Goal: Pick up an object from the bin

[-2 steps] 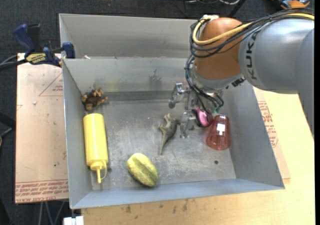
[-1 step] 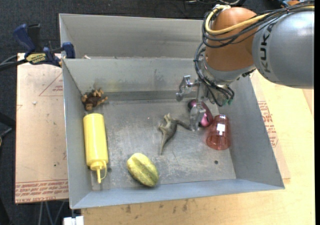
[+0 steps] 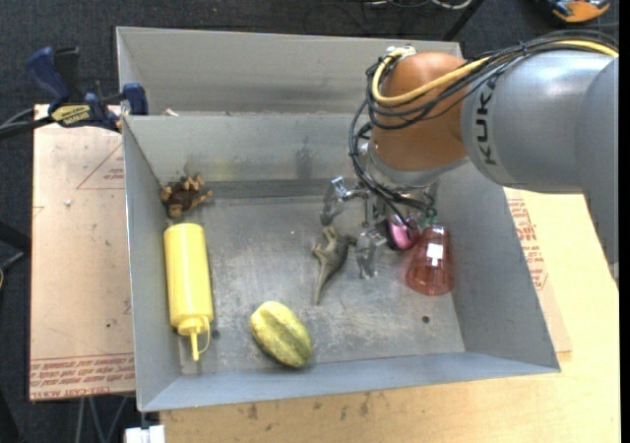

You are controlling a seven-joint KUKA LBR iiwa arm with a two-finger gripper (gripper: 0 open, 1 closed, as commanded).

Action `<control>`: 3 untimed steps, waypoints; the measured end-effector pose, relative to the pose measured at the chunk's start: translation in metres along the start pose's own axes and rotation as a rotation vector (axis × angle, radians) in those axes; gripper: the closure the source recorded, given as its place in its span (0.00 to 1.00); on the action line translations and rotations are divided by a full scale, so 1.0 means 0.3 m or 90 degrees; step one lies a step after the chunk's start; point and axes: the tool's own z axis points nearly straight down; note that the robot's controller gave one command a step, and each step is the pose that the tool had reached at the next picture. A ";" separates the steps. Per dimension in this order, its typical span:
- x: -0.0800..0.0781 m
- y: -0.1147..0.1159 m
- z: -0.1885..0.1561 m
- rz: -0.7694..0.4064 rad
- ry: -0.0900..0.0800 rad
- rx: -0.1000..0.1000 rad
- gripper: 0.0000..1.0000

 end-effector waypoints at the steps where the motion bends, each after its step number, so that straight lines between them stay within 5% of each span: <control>1: 0.001 0.000 0.080 -0.122 -0.004 0.000 1.00; 3: 0.002 0.000 0.074 -0.122 -0.003 -0.001 1.00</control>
Offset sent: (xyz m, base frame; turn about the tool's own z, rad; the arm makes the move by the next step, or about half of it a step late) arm 0.0000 0.0000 0.0000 0.0000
